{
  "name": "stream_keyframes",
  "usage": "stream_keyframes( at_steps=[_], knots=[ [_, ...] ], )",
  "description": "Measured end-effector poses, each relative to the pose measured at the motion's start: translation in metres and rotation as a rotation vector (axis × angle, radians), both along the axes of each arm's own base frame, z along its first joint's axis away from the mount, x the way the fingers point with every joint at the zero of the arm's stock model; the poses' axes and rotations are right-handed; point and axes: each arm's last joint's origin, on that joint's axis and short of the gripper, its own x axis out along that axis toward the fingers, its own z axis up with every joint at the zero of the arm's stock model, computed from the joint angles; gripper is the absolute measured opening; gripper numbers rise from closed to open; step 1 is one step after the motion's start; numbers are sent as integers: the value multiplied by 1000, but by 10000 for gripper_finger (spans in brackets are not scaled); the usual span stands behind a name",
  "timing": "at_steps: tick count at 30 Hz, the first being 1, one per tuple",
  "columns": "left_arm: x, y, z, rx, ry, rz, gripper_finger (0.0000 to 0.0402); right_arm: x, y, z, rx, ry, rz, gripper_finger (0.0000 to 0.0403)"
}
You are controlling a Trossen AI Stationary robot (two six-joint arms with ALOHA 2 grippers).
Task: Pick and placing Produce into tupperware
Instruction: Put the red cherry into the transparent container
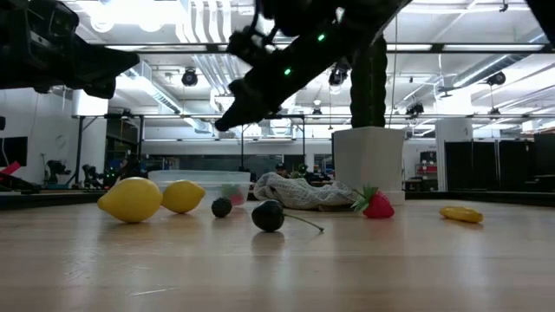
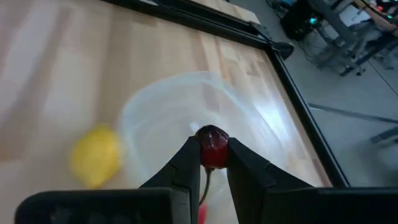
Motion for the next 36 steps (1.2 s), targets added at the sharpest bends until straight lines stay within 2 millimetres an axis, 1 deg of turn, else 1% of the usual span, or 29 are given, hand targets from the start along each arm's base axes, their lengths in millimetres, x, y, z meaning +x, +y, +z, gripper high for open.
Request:
stream_keyframes(
  at_steps=[5, 12, 15, 21, 29, 36],
  knots=[
    [0, 0, 0, 0, 1, 0, 0, 13, -21, -15, 1, 24, -46, 56],
    [0, 0, 0, 0, 1, 0, 0, 20, -41, -36, 7, 67, -92, 56],
    [0, 0, 0, 0, 0, 0, 0, 23, -47, -41, 11, 74, -106, 56],
    [0, 0, 0, 0, 3, -1, 0, 25, -49, -45, 28, 78, -86, 62],
    [0, 0, 0, 0, 3, 0, 0, 25, -50, -44, 50, 67, -98, 102],
    [0, 0, 0, 0, 3, 0, 0, 25, -50, -44, 50, 65, -98, 125]
  ],
)
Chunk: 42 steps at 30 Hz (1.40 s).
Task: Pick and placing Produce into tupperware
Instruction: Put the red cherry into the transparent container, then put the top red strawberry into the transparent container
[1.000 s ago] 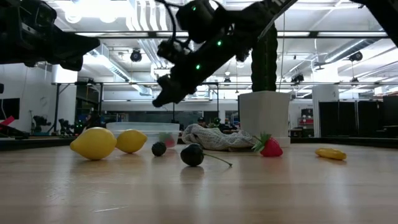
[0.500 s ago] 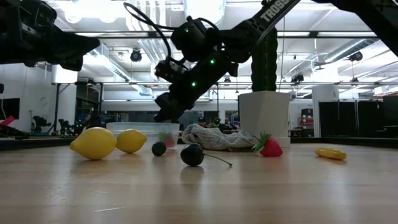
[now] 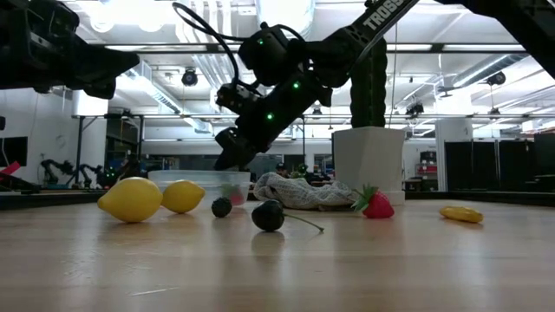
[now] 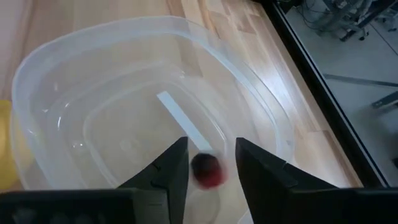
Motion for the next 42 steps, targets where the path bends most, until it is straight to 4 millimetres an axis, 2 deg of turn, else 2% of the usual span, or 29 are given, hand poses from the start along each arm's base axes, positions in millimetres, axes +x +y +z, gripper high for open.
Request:
stream_keyframes(
  at_steps=[11, 14, 18, 25, 30, 36, 42],
  knots=[
    [0, 0, 0, 0, 0, 0, 0, -1, 1, 6, 3, -12, 8, 145],
    [0, 0, 0, 0, 0, 0, 0, -3, 9, 21, 5, -37, 21, 142],
    [0, 0, 0, 0, 0, 0, 0, -12, 29, 58, 4, -78, 62, 133],
    [0, 0, 0, 0, -2, 0, 0, -52, 72, 125, -18, -56, 142, 125],
    [0, 0, 0, 0, -3, 0, 0, -89, 101, 159, -64, 1, 176, 125],
    [0, 0, 0, 0, -3, 1, 0, -127, 127, 186, -73, 12, 207, 125],
    [0, 0, 0, 0, -3, 0, 0, -157, 139, 189, -30, 72, 230, 125]
  ],
)
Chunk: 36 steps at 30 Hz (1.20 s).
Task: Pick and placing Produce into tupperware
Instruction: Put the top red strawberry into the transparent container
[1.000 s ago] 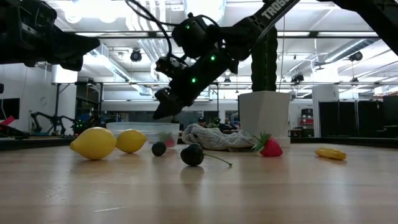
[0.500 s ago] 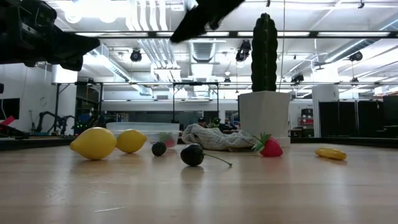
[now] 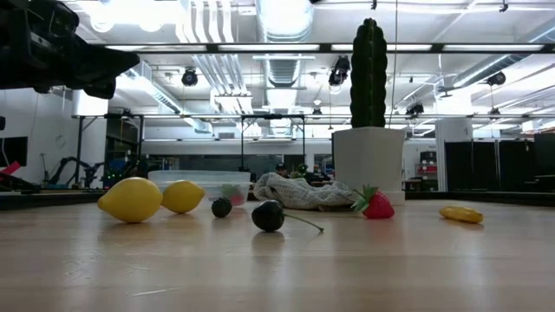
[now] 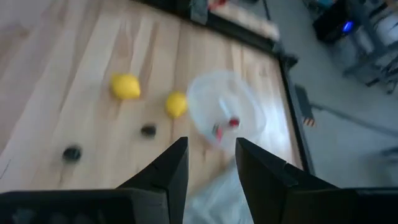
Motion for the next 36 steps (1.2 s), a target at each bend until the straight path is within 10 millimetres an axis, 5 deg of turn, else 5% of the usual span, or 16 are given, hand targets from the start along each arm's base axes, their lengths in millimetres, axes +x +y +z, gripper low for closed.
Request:
stream_keyframes(
  at_steps=[8, 20, 36],
  knots=[
    [0, 0, 0, 0, 0, 0, 0, -22, 1, -34, 43, 148, -63, 125],
    [0, 0, 0, 0, 1, 0, 0, -28, 1, -106, 102, 203, -17, 125],
    [0, 0, 0, 0, 2, 0, 0, -37, -1, -150, 193, 113, 7, 125]
  ],
)
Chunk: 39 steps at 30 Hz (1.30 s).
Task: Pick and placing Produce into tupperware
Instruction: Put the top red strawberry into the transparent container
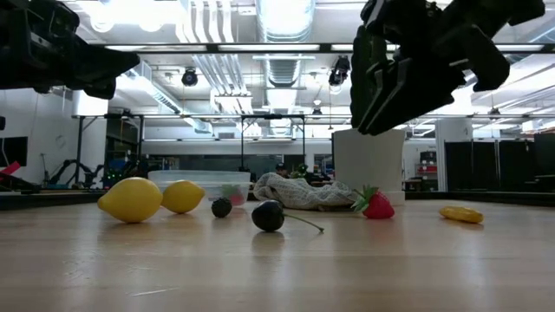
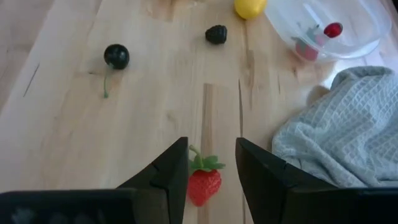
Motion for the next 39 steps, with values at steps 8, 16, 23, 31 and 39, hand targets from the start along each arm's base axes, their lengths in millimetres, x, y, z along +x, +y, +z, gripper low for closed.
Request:
stream_keyframes(
  at_steps=[8, 16, 23, 31, 39],
  knots=[
    [0, 0, 0, 0, 0, 0, 0, 4, 2, -13, 22, 10, 12, 125],
    [0, 0, 0, 0, 1, 0, 0, 13, 6, -35, 16, 69, 26, 125],
    [0, 0, 0, 0, 5, 0, 0, 16, 6, -47, -21, 99, 33, 125],
    [0, 0, 0, 0, 6, 0, 0, 19, 5, -47, -74, 76, 32, 125],
    [1, 0, -1, 1, 11, 0, 0, 23, 7, -54, -108, 70, 75, 125]
  ],
)
